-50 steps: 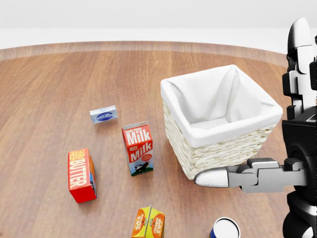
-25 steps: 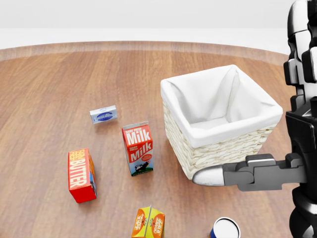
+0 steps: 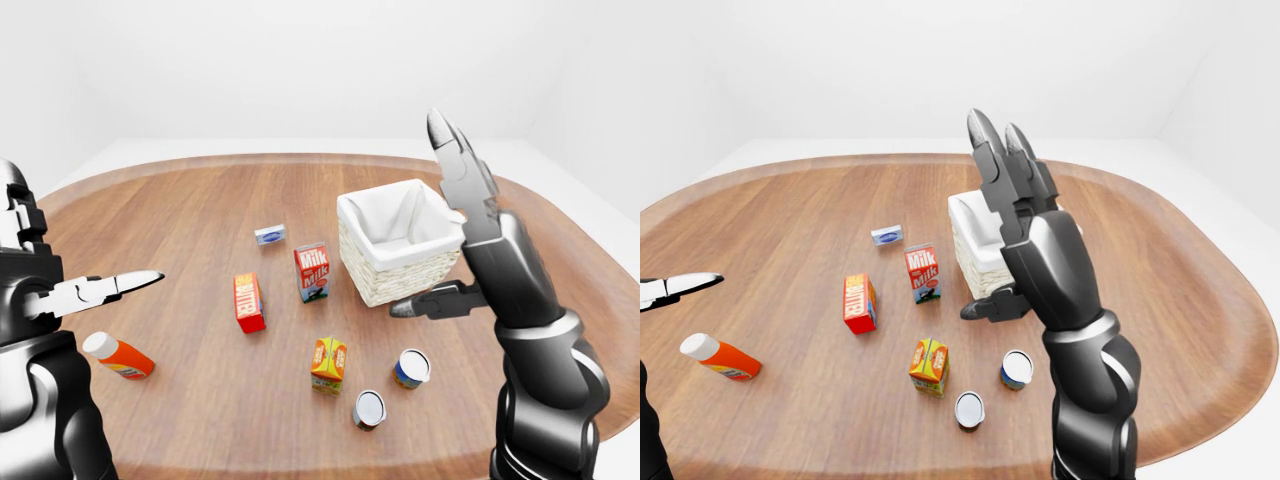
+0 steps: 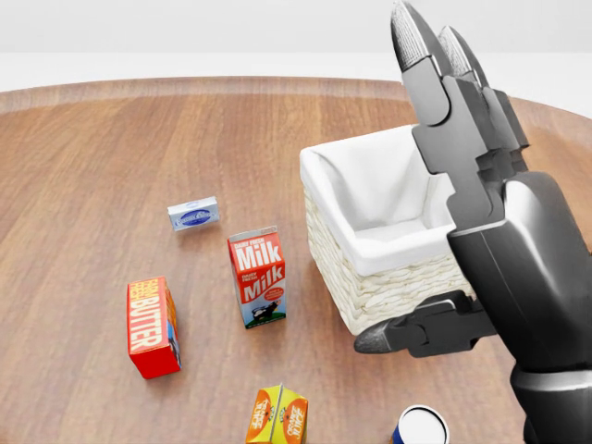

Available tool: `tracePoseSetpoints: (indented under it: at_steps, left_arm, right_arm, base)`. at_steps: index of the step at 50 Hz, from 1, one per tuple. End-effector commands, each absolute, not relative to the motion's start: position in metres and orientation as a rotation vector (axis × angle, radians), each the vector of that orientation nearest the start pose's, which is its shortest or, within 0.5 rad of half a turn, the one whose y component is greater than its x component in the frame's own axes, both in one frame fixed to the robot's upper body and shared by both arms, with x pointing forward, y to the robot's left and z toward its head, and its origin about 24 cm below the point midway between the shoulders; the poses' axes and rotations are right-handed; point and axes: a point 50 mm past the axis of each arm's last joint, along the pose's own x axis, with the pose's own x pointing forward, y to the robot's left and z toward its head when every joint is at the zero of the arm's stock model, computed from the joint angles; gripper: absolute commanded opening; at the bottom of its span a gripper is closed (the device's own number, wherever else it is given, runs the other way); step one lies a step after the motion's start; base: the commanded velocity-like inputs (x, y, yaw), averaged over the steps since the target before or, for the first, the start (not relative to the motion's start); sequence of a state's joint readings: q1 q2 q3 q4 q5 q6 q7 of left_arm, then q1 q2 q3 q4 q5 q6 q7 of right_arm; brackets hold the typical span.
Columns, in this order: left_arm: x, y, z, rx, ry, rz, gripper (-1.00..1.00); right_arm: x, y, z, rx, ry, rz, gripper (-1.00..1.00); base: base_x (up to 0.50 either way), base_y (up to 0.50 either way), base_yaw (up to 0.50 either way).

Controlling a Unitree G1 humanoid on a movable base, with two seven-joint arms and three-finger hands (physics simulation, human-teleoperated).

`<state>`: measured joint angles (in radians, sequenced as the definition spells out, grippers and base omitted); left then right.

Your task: Pick up the orange juice, and put it in the basket.

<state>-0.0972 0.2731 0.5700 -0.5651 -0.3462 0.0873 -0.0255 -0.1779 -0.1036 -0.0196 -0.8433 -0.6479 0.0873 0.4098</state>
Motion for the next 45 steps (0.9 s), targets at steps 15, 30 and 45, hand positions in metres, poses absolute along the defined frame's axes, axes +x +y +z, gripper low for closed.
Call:
tracePoseSetpoints:
  at_steps: [15, 30, 45]
  left_arm:
    - [0.200, 0.275, 0.216, 0.061, -0.699, 0.316, 1.00]
    - [0.200, 0.275, 0.217, 0.063, -0.700, 0.316, 1.00]
    - [0.201, 0.275, 0.215, 0.067, -0.690, 0.319, 1.00]
  right_arm:
    - [0.213, -0.123, 0.226, -1.074, -0.591, 0.123, 1.00]
    - [0.217, -0.109, 0.214, -1.091, -0.524, 0.200, 1.00]
    - [0.219, -0.099, 0.202, -1.092, -0.485, 0.248, 1.00]
  base:
    - [0.00, 0.00, 0.00]
    - [0.00, 0.00, 0.00]
    - [0.00, 0.00, 0.00]
